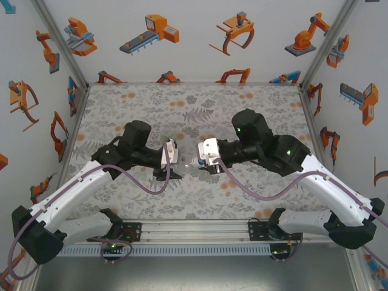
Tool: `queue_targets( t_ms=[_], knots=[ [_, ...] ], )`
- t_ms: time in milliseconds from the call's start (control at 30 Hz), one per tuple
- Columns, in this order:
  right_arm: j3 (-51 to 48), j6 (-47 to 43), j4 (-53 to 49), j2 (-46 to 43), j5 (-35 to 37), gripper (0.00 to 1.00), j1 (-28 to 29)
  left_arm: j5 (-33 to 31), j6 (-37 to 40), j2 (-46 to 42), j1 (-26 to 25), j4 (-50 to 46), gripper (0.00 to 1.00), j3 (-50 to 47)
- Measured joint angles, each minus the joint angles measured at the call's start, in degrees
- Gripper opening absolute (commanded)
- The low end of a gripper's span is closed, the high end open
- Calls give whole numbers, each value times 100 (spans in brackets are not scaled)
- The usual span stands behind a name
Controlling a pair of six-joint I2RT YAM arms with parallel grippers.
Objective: Screw on the bottle caps
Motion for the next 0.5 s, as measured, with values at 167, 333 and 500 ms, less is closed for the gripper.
queue_targets(
  t_ms=[167, 333, 500],
  knots=[
    [0, -20, -24, 48, 101, 32, 68, 2, 9, 0, -2, -28, 0, 0],
    [0, -37, -31, 50, 160, 19, 101, 4, 26, 0, -2, -63, 0, 0],
    [0, 254, -9, 55, 249, 8, 125, -2, 26, 0, -2, -85, 0, 0]
  ],
)
